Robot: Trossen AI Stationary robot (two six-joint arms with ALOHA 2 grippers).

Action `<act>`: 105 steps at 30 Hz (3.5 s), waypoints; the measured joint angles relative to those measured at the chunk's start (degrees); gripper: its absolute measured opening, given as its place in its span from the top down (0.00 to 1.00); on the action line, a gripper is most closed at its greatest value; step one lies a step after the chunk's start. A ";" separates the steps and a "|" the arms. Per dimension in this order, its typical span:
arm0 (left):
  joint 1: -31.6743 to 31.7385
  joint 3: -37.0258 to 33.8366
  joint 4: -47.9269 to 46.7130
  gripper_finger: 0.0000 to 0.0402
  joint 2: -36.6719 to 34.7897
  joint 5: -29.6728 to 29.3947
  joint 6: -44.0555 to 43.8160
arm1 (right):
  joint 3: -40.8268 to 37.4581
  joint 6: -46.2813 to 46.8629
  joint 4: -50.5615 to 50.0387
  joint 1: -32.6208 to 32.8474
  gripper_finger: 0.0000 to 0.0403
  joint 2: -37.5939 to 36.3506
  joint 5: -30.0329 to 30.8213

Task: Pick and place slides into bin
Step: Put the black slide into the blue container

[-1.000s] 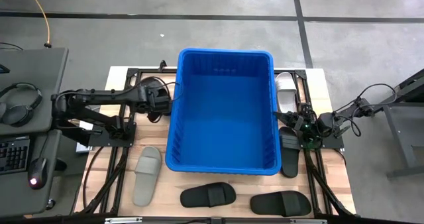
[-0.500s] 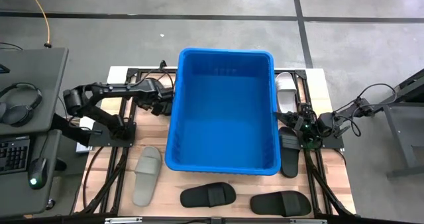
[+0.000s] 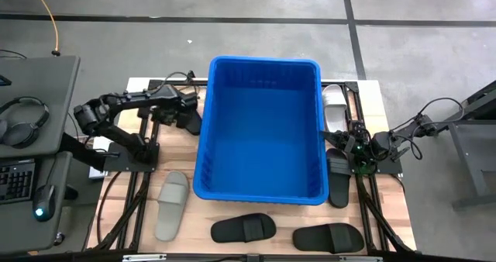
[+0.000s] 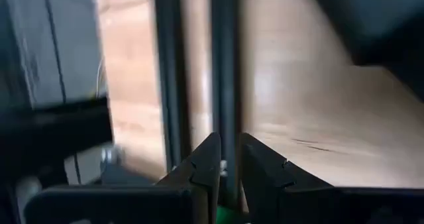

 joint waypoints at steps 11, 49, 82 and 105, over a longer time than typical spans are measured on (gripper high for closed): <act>8.64 2.66 8.49 0.88 -0.39 6.22 -3.45 | 0.00 0.00 0.00 0.00 1.00 0.00 0.00; 12.28 8.29 18.32 0.34 0.54 20.16 2.34 | 0.02 0.00 0.00 -0.02 1.00 -0.02 -0.17; 9.86 -2.95 22.62 0.37 0.66 6.58 15.05 | 0.02 0.00 0.02 0.00 1.00 -0.02 -0.17; 9.02 3.72 20.04 0.44 -2.57 14.56 -5.04 | 0.02 0.01 0.02 -0.02 1.00 -0.04 -0.26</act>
